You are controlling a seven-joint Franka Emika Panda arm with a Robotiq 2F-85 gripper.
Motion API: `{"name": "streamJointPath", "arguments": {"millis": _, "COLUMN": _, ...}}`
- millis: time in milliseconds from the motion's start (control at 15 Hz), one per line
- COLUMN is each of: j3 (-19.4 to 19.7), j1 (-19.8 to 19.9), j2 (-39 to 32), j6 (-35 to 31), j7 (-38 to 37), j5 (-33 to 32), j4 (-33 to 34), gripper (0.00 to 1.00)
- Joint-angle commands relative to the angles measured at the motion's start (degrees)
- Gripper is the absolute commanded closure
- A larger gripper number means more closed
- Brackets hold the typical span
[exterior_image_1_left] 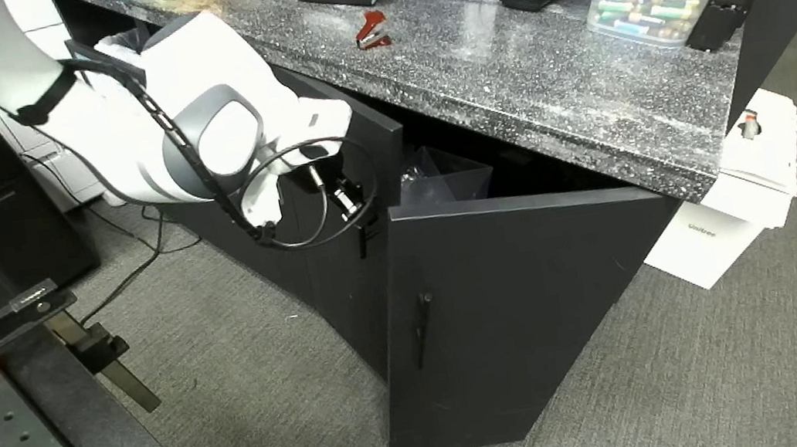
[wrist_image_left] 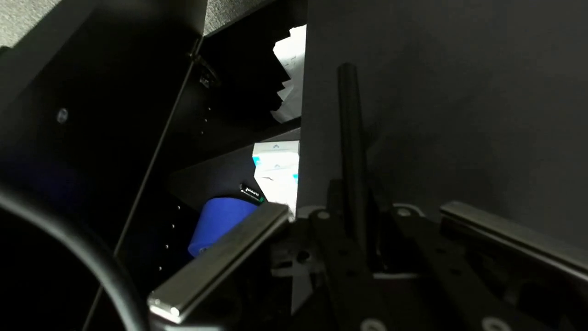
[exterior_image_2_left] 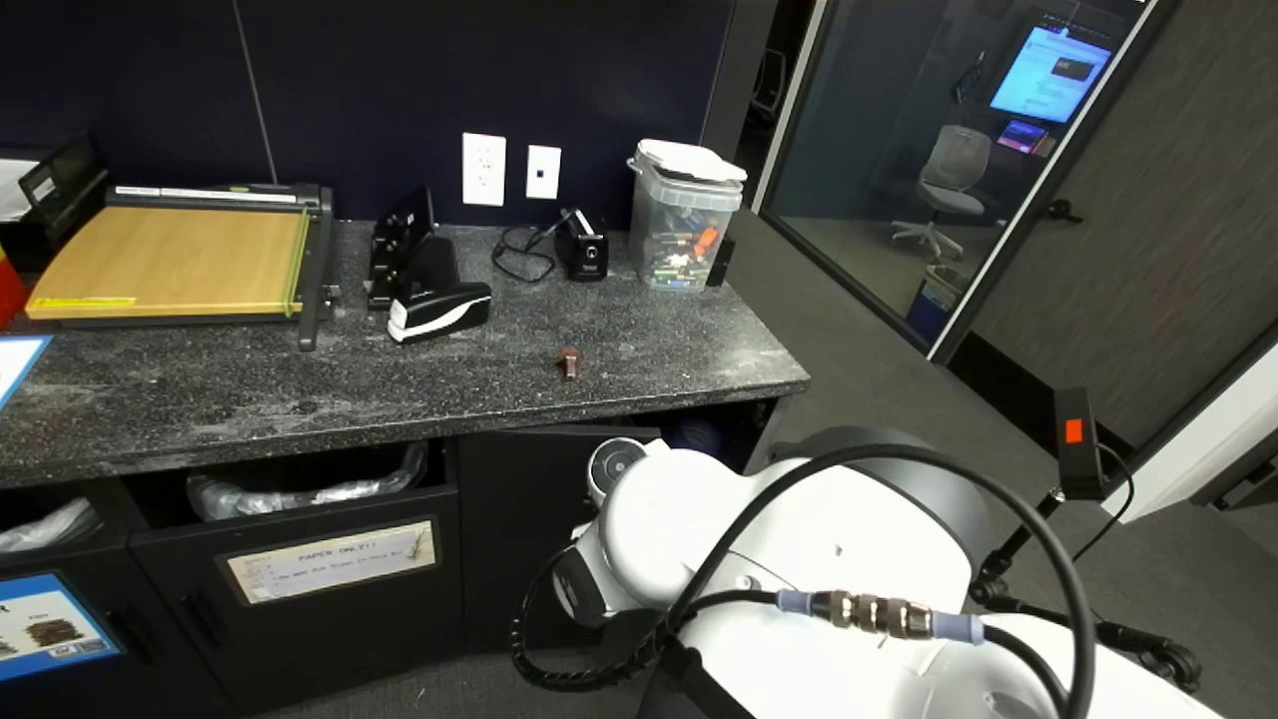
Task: Close the left door of the cabinet.
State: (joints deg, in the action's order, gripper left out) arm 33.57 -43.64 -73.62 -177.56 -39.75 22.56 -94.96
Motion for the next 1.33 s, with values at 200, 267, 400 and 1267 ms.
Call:
{"name": "streamJointPath", "arguments": {"millis": 200, "j3": 5.0, "j1": 7.6, "j2": -8.2, "j6": 11.3, "j7": -7.0, "j5": -6.3, "j4": 23.8, "gripper": 0.97}}
{"name": "streamJointPath", "arguments": {"millis": 267, "j3": 4.7, "j1": 9.1, "j2": -8.9, "j6": 13.0, "j7": -7.7, "j5": -8.0, "j4": 26.8, "gripper": 0.97}}
{"name": "streamJointPath", "arguments": {"millis": 400, "j3": 3.4, "j1": 10.2, "j2": -8.0, "j6": 16.8, "j7": -10.2, "j5": -11.1, "j4": 28.5, "gripper": 0.97}}
{"name": "streamJointPath", "arguments": {"millis": 1267, "j3": -10.0, "j1": 11.7, "j2": 15.8, "j6": 28.3, "j7": 9.8, "j5": -19.3, "j4": 8.9, "gripper": 0.06}}
